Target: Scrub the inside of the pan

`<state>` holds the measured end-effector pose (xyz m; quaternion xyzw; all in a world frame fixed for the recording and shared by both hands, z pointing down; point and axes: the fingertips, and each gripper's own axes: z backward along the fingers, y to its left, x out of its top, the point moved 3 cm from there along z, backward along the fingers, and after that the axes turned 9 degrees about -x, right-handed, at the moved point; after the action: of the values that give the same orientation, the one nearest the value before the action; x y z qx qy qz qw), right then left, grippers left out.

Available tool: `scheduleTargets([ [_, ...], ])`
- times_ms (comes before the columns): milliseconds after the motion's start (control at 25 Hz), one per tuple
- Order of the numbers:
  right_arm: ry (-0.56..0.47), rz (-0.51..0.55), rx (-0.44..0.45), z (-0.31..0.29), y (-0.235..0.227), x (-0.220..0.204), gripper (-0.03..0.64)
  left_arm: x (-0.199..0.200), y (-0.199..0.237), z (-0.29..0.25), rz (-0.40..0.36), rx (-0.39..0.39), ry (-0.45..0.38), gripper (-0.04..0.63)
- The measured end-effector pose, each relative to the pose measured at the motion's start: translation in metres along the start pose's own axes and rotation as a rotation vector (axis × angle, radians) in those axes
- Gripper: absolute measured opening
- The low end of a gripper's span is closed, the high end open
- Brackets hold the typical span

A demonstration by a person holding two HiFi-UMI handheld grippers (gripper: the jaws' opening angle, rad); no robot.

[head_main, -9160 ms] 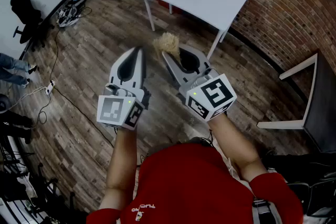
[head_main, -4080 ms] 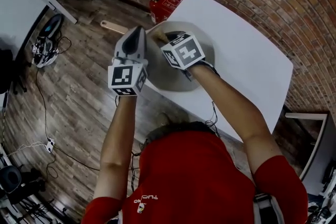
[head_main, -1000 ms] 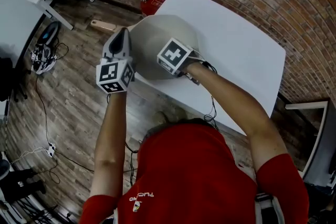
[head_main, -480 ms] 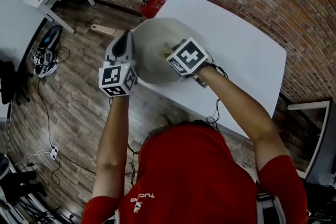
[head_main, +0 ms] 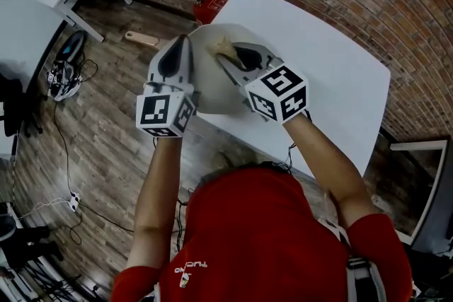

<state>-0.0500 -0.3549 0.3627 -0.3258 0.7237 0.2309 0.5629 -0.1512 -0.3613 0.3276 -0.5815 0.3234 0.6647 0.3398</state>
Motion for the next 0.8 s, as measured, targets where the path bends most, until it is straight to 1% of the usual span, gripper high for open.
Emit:
scheduleTargets([
  [160,-0.129,-0.038,-0.021,0.005,-0.005,0.018,0.087,0.006,-0.012,-0.004,-0.007,-0.022,-0.009,0.014],
  [280,-0.184,-0.043,-0.033,0.007,-0.006,0.025,0.087,0.006,-0.016,-0.003,-0.004,-0.028,-0.008,0.014],
  [480,-0.212,-0.036,-0.05,0.006,-0.006,0.023,0.086,0.002,-0.018,-0.003,-0.004,-0.029,0.007,0.014],
  [800,-0.209,-0.016,-0.049,0.002,0.003,0.021,0.086,-0.001,-0.013,0.002,-0.008,-0.023,0.019,0.014],
])
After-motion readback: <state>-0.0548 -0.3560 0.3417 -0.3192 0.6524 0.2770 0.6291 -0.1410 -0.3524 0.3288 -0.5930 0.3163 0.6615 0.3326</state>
